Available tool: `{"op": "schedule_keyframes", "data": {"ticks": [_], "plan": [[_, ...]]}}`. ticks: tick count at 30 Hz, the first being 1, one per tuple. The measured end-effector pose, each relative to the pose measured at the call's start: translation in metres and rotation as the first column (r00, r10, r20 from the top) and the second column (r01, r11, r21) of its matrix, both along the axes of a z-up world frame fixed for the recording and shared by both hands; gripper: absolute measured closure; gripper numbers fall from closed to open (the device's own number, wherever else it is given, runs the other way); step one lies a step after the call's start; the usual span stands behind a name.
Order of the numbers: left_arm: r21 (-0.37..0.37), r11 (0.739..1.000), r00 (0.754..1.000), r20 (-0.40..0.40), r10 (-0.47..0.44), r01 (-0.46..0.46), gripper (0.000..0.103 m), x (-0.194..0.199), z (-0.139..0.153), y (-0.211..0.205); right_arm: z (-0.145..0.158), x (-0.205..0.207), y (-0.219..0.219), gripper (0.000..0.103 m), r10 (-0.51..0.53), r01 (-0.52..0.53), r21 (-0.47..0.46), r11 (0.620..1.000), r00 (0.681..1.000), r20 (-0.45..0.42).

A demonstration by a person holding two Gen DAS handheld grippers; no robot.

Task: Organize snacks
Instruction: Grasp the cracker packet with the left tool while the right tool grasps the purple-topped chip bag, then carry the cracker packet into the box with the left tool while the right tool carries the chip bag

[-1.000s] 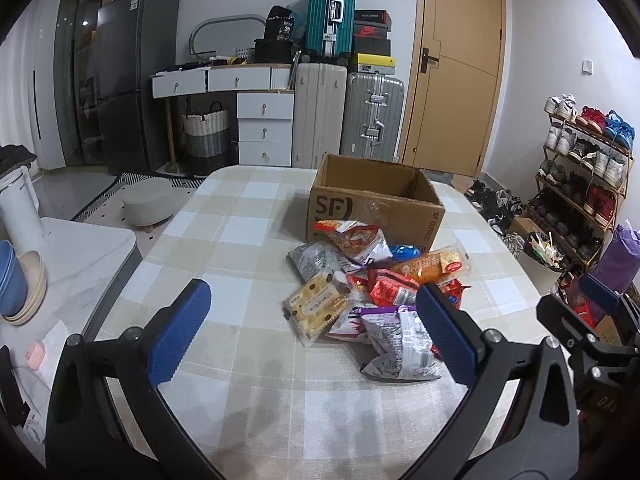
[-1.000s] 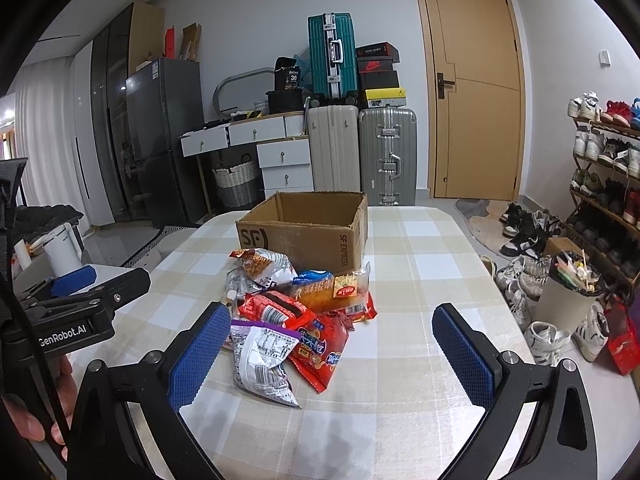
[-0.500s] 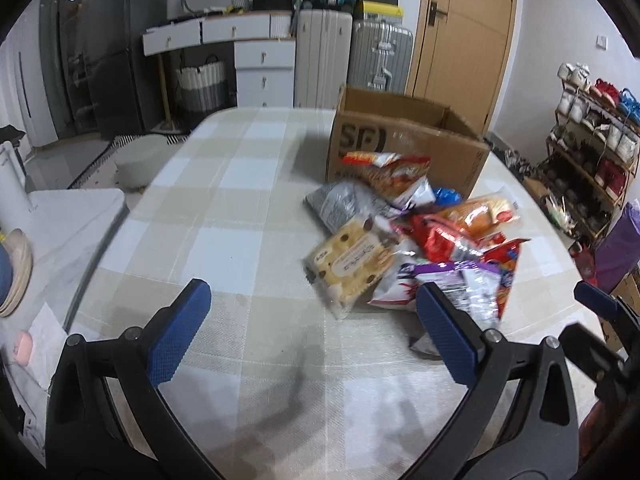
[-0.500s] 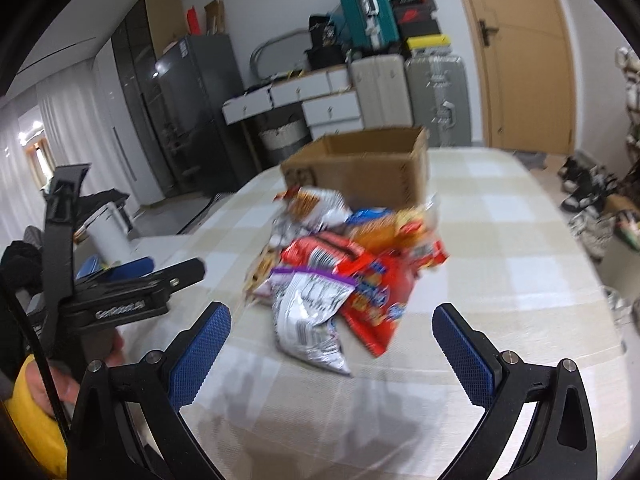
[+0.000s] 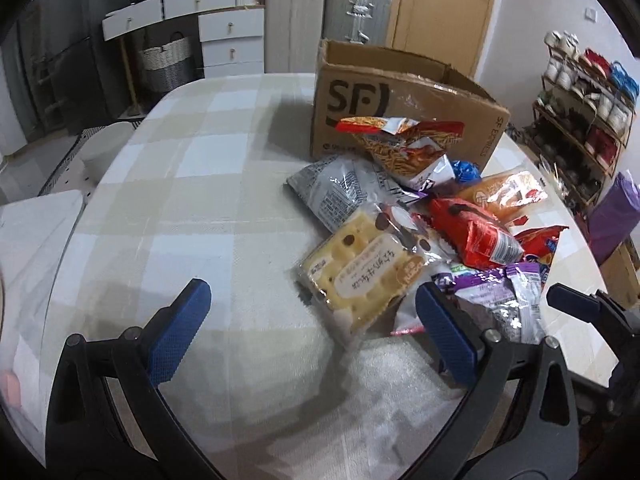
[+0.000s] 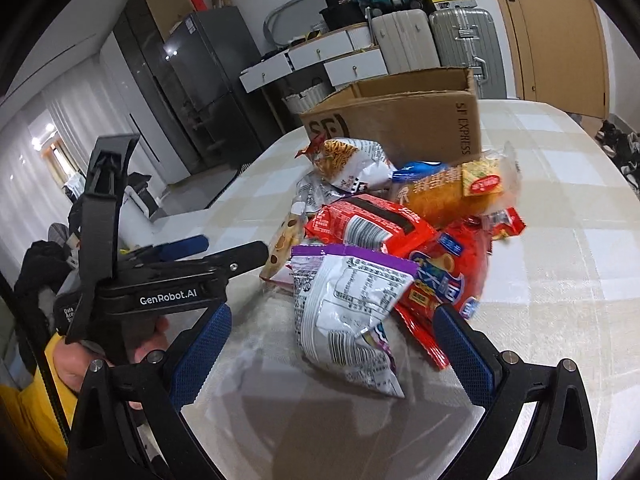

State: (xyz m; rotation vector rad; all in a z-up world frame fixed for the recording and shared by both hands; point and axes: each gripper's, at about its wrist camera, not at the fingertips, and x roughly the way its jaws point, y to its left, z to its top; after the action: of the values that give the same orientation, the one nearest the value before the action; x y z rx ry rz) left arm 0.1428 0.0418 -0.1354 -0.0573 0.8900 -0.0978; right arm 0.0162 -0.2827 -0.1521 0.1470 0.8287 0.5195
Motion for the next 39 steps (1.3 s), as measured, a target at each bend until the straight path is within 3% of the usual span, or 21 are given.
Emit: {"op": "schedule_keyframes", "data": {"ticks": [4, 6, 10, 13, 20, 22, 26, 30, 39], "plan": [[-0.084, 0.996, 0.999, -0.049, -0.016, 0.011, 0.001, 0.013, -0.012, 0.002, -0.007, 0.013, 0.006, 0.005, 0.007, -0.007, -0.005, 1.000, 0.999, -0.033], [-0.098, 0.995, 0.998, -0.063, -0.019, 0.013, 0.001, 0.020, -0.016, 0.005, -0.012, 0.017, 0.008, 0.020, 0.007, -0.008, -0.022, 1.000, 0.998, -0.059], [-0.116, 0.992, 0.997, -0.055, -0.047, 0.040, 0.001, 0.029, -0.018, 0.009, -0.020, 0.022, 0.015, 0.031, 0.024, -0.026, -0.022, 0.999, 0.995, -0.099], [-0.126, 0.989, 0.995, -0.054, -0.082, 0.075, 0.001, 0.036, -0.020, 0.009, -0.029, 0.028, 0.019, 0.051, 0.020, -0.026, -0.042, 0.999, 0.991, -0.131], [-0.150, 0.984, 0.994, -0.038, -0.101, 0.095, 0.007, 0.050, -0.022, 0.016, -0.027, 0.017, 0.010, 0.053, 0.019, -0.015, 0.033, 0.999, 0.992, -0.127], [-0.120, 0.991, 0.997, -0.041, -0.072, 0.066, 0.018, 0.053, -0.022, 0.016, -0.029, 0.015, 0.008, 0.053, 0.022, -0.017, 0.043, 0.999, 0.992, -0.124], [-0.141, 0.987, 0.994, -0.056, -0.089, 0.080, 0.028, 0.058, -0.025, 0.015, -0.030, 0.014, 0.007, 0.053, 0.033, -0.025, 0.069, 0.997, 0.993, -0.115], [-0.099, 0.988, 0.989, -0.078, -0.129, 0.122, 0.045, 0.057, -0.031, 0.003, -0.030, 0.008, 0.000, 0.053, 0.041, -0.031, 0.092, 0.995, 0.993, -0.111], [-0.024, 0.993, 0.990, -0.076, -0.116, 0.115, 0.047, 0.049, -0.032, -0.007, -0.029, 0.006, -0.008, 0.053, 0.046, -0.031, 0.154, 0.988, 0.994, -0.094]]}}
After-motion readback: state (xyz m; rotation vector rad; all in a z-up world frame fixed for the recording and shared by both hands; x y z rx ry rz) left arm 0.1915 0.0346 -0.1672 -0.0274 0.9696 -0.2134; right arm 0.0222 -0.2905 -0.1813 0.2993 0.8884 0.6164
